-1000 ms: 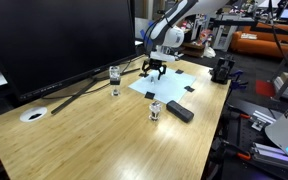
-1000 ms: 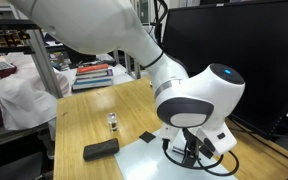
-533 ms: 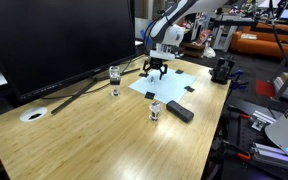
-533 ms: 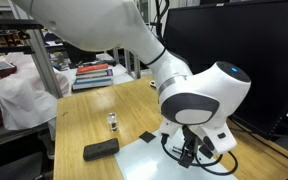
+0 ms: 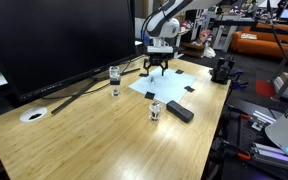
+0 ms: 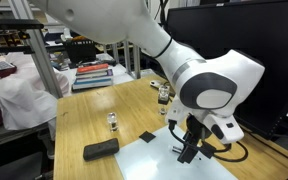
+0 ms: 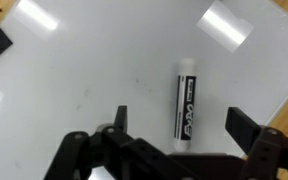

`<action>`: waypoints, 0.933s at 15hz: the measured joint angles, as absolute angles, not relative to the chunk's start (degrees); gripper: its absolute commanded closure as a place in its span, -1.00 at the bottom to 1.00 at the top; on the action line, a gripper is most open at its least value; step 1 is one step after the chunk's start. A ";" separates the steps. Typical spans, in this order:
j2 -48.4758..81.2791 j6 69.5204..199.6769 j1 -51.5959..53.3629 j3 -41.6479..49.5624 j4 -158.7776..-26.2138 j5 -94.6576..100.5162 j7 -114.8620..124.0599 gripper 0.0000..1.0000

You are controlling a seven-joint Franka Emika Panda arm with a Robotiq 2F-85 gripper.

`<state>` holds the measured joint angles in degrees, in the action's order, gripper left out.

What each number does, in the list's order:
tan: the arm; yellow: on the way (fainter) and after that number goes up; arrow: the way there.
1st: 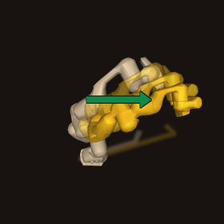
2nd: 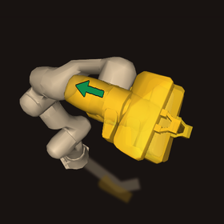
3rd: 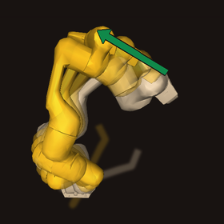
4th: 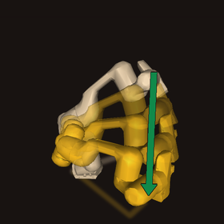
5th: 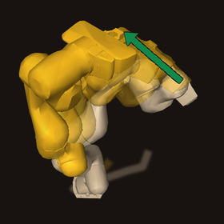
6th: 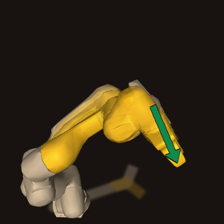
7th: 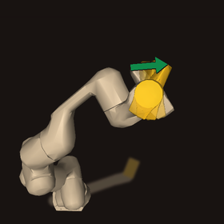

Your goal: Pick up the marker and write on the piece of paper

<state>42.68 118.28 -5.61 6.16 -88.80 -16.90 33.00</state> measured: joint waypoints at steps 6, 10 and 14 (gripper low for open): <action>49.11 119.58 -5.61 6.56 -81.92 -16.90 33.99 -1.00; 49.87 122.30 -5.31 6.50 -81.24 -17.05 35.33 -1.00; 49.99 124.17 -4.84 6.14 -82.09 -17.94 36.46 -1.00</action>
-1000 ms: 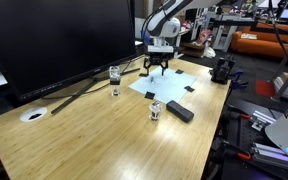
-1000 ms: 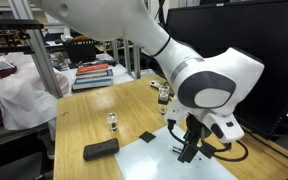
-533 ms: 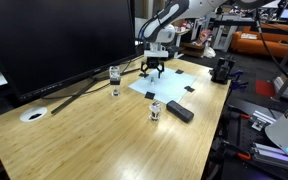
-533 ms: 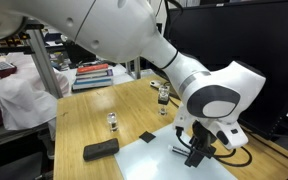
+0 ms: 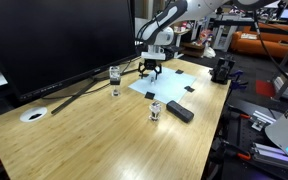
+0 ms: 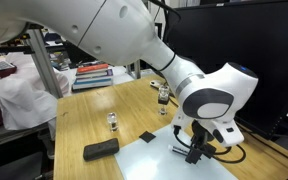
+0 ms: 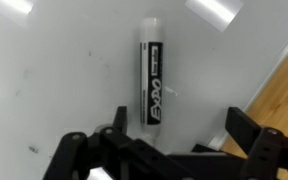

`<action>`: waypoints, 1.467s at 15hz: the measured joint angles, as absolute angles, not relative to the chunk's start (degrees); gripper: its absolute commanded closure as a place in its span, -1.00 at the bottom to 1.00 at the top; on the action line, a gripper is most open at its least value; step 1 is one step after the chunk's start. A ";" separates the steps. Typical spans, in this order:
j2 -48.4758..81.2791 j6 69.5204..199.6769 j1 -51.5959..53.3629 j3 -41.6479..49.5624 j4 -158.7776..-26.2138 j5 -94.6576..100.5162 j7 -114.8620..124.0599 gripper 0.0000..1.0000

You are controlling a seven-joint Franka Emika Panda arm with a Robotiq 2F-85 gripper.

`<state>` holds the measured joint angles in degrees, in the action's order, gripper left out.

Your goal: Pick up the marker and write on the piece of paper

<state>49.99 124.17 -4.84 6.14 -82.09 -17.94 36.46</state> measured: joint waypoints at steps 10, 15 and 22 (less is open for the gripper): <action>46.62 128.78 -5.44 6.23 -88.68 -21.82 37.94 -1.00; 45.45 129.02 -5.44 6.22 -90.78 -21.94 37.94 -1.00; 44.80 126.93 -5.54 6.72 -90.72 -21.63 37.94 0.21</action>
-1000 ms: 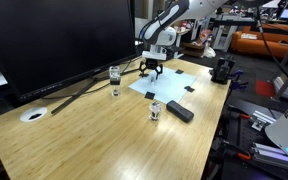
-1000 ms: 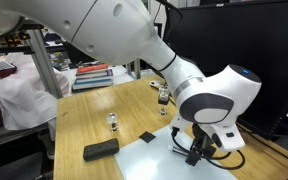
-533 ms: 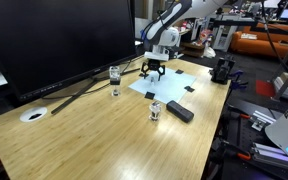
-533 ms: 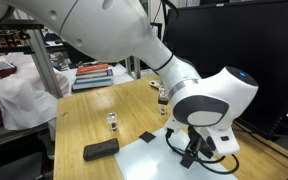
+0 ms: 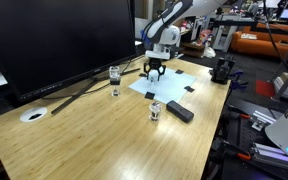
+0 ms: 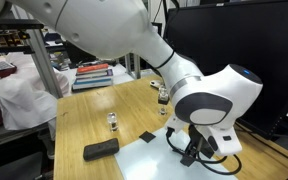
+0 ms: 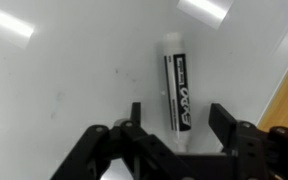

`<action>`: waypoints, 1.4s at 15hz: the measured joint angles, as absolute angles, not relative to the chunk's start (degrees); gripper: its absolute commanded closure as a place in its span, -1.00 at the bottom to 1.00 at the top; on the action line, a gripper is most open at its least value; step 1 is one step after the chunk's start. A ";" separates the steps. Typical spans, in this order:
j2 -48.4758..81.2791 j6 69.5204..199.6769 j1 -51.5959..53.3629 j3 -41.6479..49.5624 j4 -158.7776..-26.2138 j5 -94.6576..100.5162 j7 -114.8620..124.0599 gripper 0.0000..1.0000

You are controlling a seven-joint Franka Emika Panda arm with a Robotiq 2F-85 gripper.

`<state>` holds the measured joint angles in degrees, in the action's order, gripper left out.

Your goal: Pick up the marker and write on the piece of paper

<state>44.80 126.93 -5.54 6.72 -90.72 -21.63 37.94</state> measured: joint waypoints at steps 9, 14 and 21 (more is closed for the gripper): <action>44.32 124.31 -5.67 6.66 -90.44 -21.75 37.90 0.90; 44.13 125.76 -6.05 6.00 -90.87 -22.76 33.69 0.90; 42.97 132.22 -11.08 0.12 -94.10 -28.56 10.76 0.90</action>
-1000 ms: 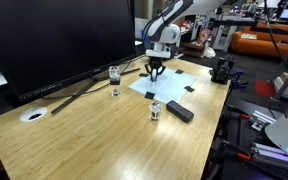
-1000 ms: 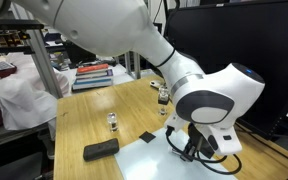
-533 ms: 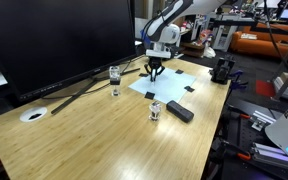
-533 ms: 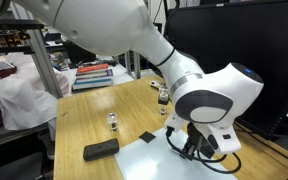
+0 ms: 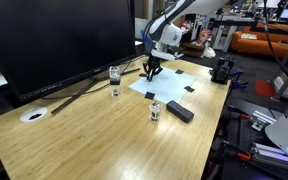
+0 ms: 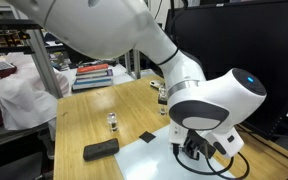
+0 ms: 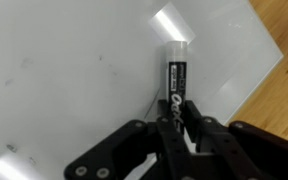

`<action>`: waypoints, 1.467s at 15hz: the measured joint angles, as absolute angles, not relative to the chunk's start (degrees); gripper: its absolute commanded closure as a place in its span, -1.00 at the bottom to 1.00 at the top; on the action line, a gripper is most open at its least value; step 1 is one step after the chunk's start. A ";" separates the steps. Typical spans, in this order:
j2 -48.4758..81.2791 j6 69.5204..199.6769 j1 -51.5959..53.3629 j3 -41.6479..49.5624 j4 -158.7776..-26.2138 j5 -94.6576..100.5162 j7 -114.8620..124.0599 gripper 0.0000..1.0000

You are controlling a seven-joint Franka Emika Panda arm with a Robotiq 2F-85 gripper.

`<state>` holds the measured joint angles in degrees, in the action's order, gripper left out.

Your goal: Pick up the marker and write on the piece of paper

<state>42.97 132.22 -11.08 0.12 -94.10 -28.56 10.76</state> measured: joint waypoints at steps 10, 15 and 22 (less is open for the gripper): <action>34.50 117.30 -15.79 -2.17 -98.88 -26.83 -5.81 0.90; 33.68 104.57 -12.78 -0.42 -97.63 -18.47 -3.58 0.90; 37.06 97.98 -12.06 -0.33 -90.89 -16.63 -6.51 0.61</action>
<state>37.06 97.98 -12.06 -0.33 -90.89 -16.63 -6.51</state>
